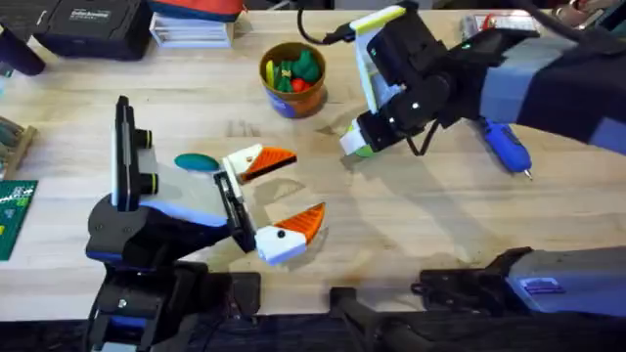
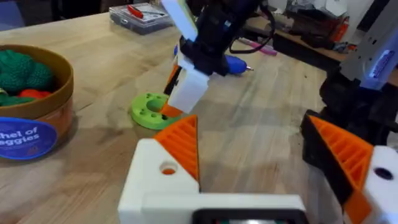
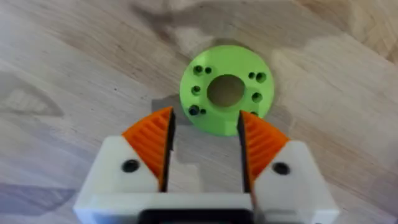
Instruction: Pick up the gripper from the table and insert it into the empty holder that is missing its gripper. Then pick up a screw, insert it into the mounting hole, and use the screwdriver to tighten it. Finally, clean up the table by picking up the vegetable and placing it into the bucket.
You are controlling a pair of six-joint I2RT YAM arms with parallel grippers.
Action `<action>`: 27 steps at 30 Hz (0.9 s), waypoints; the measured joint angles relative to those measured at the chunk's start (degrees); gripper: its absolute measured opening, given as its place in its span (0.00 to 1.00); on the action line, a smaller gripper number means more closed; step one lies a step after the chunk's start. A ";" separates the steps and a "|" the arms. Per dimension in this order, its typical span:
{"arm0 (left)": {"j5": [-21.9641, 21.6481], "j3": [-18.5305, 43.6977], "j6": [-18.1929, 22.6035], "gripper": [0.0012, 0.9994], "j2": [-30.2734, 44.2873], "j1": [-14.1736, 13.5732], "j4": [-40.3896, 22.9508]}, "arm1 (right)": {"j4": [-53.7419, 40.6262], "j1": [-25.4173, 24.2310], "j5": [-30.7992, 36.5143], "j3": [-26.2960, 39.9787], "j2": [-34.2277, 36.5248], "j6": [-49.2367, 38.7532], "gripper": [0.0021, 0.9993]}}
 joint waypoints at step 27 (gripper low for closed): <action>-0.02 0.00 0.00 0.99 0.02 0.00 0.00 | 0.74 2.91 1.44 0.00 3.62 -0.20 0.24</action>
